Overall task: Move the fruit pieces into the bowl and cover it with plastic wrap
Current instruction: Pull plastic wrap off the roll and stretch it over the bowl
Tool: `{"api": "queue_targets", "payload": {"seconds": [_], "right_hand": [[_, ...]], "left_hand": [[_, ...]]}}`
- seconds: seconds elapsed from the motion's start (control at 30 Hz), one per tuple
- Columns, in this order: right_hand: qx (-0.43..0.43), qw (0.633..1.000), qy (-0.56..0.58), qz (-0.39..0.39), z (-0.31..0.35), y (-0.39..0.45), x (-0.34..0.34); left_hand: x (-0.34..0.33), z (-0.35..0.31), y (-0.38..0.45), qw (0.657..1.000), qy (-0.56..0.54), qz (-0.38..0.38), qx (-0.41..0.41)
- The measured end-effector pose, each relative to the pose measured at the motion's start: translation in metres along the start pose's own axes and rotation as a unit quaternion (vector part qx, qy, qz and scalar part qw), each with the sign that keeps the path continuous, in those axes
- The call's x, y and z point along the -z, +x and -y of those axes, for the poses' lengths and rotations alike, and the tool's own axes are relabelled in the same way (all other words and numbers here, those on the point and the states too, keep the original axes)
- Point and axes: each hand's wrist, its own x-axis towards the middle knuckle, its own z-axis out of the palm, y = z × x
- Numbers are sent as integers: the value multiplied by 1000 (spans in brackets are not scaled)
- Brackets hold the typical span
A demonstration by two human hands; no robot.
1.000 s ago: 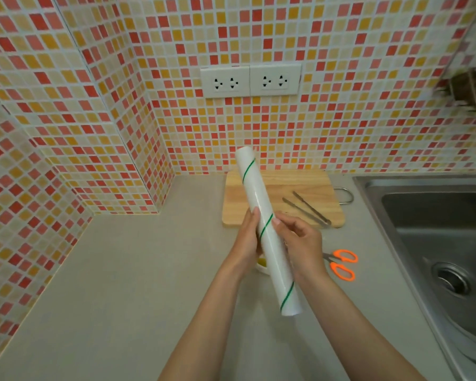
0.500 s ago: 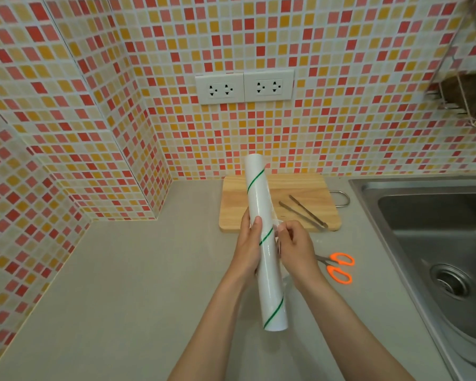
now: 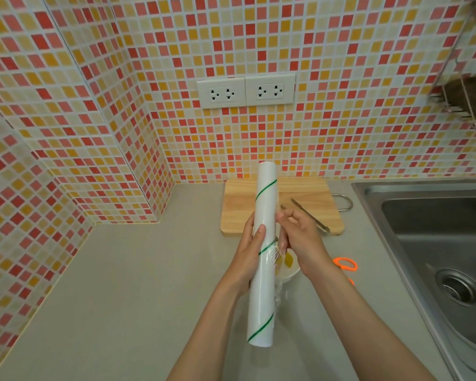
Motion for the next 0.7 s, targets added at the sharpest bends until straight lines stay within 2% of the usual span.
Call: {"api": "queue_targets", "payload": {"seconds": [0.07, 0.17, 0.23, 0.4, 0.53, 0.63, 0.7], "right_hand": [[-7, 1000, 9, -3, -3, 3, -1], [-63, 996, 62, -27, -6, 6, -7], [-64, 993, 85, -48, -7, 7, -12], [61, 995, 40, -69, -11, -2, -19], [170, 982, -56, -55, -10, -8, -20], [204, 974, -79, -63, -6, -8, -19], [195, 973, -93, -81, -4, -4, -19]], "left_hand": [[3, -1, -1, 1000, -18, -3, 5], [5, -1, -3, 999, -52, -17, 6], [5, 2, -3, 996, -76, -35, 15], [8, 2, -3, 992, -88, -58, 69], [8, -2, -3, 992, -59, -72, 84], [12, -13, -3, 989, -67, -59, 116], [16, -20, -3, 987, -87, -27, 131]]}}
